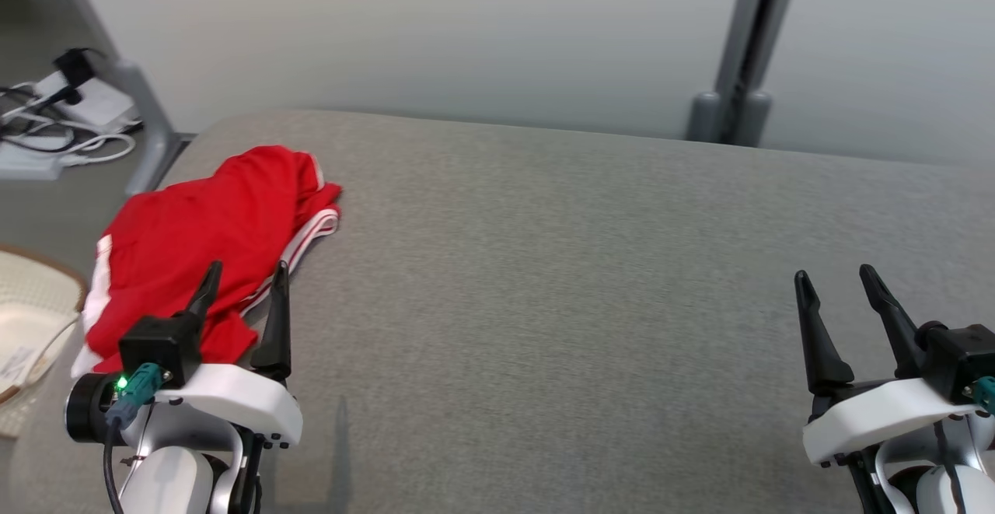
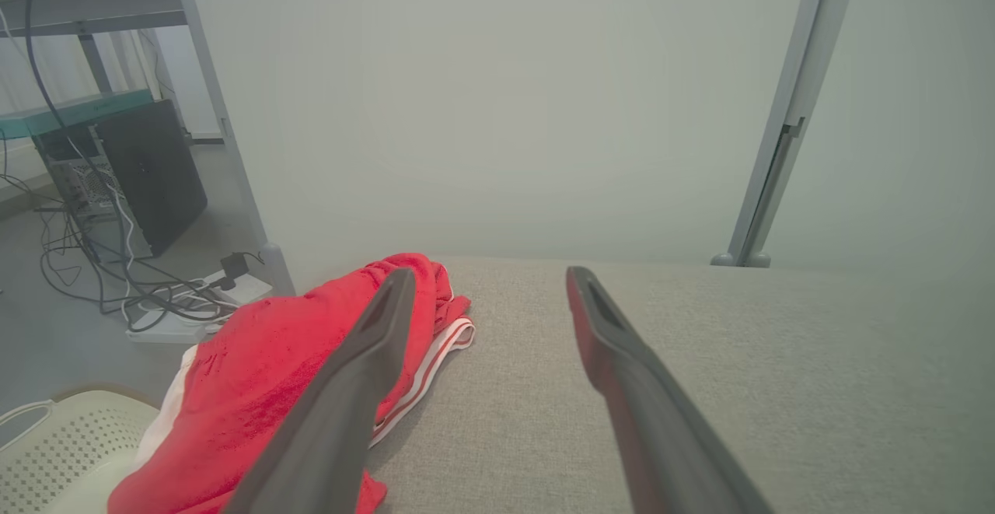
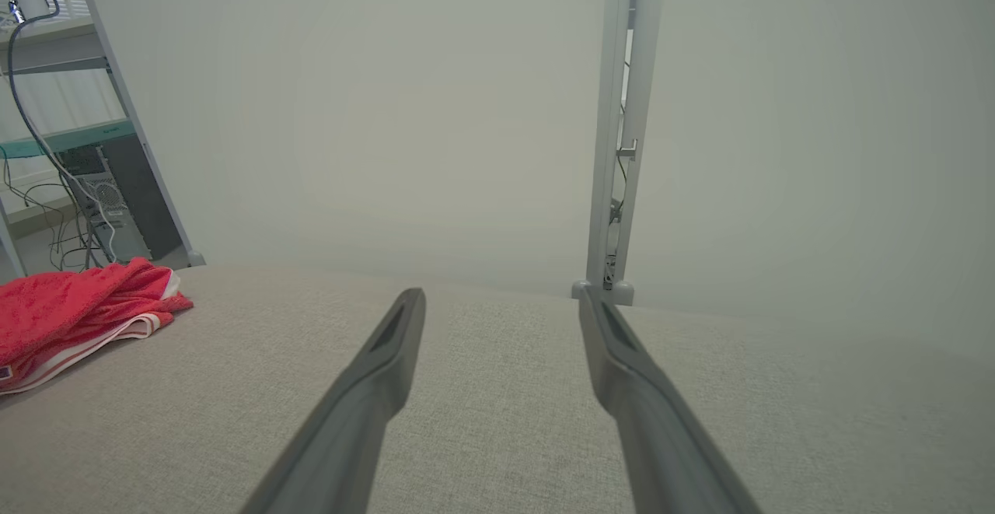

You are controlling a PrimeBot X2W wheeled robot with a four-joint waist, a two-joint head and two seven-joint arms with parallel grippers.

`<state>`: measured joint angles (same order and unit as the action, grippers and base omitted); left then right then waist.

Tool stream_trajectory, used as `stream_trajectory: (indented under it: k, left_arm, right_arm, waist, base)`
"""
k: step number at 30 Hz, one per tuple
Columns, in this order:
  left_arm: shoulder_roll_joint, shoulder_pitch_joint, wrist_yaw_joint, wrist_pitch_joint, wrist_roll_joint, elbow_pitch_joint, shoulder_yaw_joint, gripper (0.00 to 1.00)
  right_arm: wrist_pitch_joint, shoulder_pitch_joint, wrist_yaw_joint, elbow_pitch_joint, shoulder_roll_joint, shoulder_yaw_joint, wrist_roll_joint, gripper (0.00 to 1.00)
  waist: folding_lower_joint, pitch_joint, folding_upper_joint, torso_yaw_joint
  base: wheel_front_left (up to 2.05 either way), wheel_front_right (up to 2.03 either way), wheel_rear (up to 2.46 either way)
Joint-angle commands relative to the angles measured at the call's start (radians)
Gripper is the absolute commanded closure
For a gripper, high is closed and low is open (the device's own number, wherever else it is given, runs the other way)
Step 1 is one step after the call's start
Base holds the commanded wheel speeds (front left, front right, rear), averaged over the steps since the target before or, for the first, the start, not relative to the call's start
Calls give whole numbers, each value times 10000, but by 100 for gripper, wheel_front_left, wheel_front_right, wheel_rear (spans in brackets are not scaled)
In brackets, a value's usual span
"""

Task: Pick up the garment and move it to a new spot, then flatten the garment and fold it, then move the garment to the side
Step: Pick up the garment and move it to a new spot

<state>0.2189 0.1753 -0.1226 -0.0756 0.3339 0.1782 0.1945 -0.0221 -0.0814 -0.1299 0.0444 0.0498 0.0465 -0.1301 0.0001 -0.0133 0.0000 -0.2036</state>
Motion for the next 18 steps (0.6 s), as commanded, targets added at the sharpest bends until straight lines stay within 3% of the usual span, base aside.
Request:
stream_trajectory:
  k: [1, 11, 18]
  left_arm:
    - [89, 31, -43, -56, 23, 27, -60, 0]
    - [238, -186, -254, -207, 248, -14, -389, 0]
    - [317, -271, -323, -265, 368, -88, -511, 0]
  right_arm:
    - [20, -52, -15, -61, 35, -19, -29, 0]
    - [-297, -285, -13, -206, 97, -435, -44, 0]
    - [-282, -306, -9, -202, 68, -518, -126, 0]
  waist:
    - [-1, -7, 0, -527]
    - [-1, -21, 0, -1990]
    - [-1, -36, 0, -2546]
  base:
    - [0, 0, 0]
    - [0, 0, 0]
    - [0, 0, 0]
